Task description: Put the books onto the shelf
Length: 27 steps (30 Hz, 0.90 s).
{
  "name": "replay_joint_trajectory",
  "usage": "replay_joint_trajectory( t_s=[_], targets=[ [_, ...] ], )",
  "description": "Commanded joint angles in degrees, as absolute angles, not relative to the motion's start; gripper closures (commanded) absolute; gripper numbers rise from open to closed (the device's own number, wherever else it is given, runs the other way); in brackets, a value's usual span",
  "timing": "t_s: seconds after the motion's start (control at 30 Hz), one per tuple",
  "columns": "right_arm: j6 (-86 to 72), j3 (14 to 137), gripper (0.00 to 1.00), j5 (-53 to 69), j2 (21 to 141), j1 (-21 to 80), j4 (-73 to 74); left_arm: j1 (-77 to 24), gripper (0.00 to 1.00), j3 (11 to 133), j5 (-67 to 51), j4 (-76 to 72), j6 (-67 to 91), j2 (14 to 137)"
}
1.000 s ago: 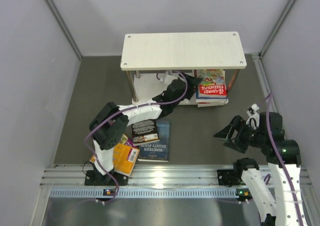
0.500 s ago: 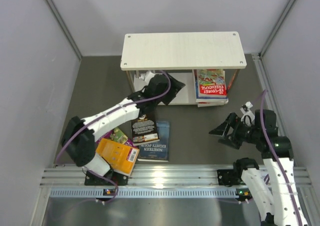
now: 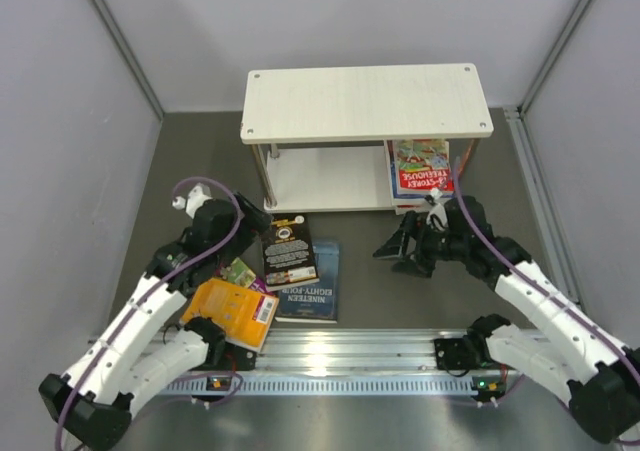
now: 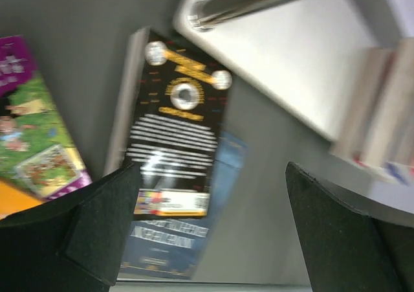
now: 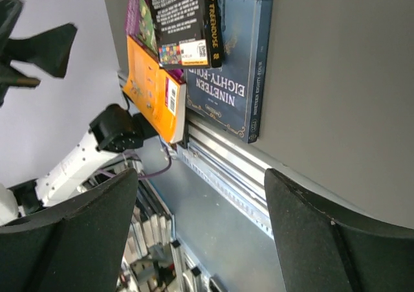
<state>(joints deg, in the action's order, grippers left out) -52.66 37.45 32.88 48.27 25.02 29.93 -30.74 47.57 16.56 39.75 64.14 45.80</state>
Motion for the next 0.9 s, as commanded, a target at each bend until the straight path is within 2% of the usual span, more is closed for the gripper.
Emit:
replay_joint_trajectory(
  t_s=[0.0,0.33,0.47,0.7,0.87],
  targets=[
    [-56.59,40.69,0.22,27.77,51.32,29.35,19.00,-25.85,0.01,42.55,8.45,43.33,56.43,49.30],
    [-53.17,44.21,0.22,26.54,52.30,29.53,25.83,-18.20,0.02,31.30,0.97,27.79,53.26,57.47],
    [-52.82,43.77,0.22,26.10,51.42,29.44,27.68,-18.02,0.04,28.66,-2.28,19.71,52.74,60.11],
    [-51.94,42.63,0.22,25.49,50.45,28.92,30.41,-18.02,0.06,25.59,-1.93,13.81,53.26,61.26],
    [-52.38,42.63,0.22,25.14,51.24,28.74,30.41,-18.02,0.07,24.52,-5.17,11.35,52.30,67.84]
  ],
)
